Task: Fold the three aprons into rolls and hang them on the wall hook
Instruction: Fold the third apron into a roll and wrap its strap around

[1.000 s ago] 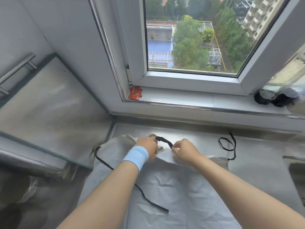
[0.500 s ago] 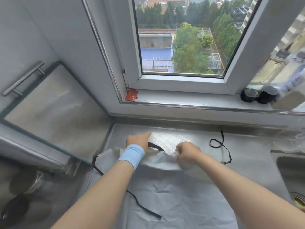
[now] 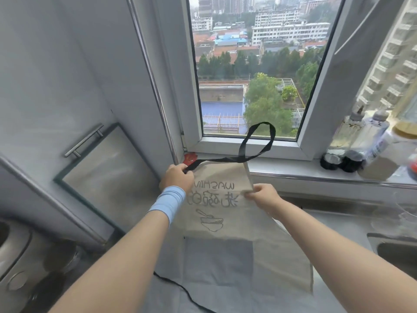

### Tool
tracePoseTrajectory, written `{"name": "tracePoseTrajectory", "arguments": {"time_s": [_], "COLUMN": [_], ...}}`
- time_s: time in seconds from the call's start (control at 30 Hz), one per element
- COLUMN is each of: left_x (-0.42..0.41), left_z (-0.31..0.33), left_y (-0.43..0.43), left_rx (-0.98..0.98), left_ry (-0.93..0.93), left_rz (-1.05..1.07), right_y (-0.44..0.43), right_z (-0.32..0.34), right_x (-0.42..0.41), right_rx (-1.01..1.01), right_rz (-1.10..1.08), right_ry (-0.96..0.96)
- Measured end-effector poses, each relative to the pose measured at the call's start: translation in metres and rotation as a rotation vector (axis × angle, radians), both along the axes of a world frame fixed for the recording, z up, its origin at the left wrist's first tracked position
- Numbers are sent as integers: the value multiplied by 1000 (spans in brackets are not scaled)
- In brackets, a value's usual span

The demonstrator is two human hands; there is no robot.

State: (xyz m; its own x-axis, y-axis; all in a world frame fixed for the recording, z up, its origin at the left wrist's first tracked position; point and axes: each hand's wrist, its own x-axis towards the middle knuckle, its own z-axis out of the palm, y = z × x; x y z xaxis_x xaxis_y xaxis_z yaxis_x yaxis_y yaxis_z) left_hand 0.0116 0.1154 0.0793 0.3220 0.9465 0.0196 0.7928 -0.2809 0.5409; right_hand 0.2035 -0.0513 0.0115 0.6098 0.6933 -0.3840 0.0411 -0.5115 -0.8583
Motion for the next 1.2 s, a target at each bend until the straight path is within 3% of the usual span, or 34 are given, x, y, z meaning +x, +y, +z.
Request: {"name": "tracePoseTrajectory", "arguments": {"time_s": [0.1,0.17,0.3,0.43,0.5,0.67,0.77,0.83,0.93,1.03,1.1,1.2], "left_x": [2,7,20,21,15,2,-1,-3,-4,-2,-2,-4], "left_z": [6,4,-11,-45,-73,-143,-176,-190,-205,-212,-217,-227], "left_y": [14,19,27,22,16,-8,-17,-22,-24,-22,-23,-27], "left_rx": [20,-75,-242,-372,-386,-512,-439,-449,-436,-238,-143,-153], "left_ry": [22,39,-68,-144,-50,423,724,804,710,589,604,734], "left_rz": [51,50,31,-75,-139,-484,-686,-765,-805,-799,-831,-904], "right_y": [13,20,36,41,35,14,3,-4,-11,-7,-5,-4], "right_z": [9,15,10,-10,-33,-106,-135,-149,-161,-166,-167,-163], "right_x": [12,14,18,9,-7,-56,-84,-95,-85,-55,-36,-30], "right_rx": [-153,-286,-291,-250,-269,-452,-640,-754,-771,-742,-752,-778], "right_rz": [-103,-92,-138,-56,42,285,353,433,457,441,434,395], "right_ry": [-403,-529,-326,-372,-347,-436,-396,-353,-411,-503,-554,-732]}}
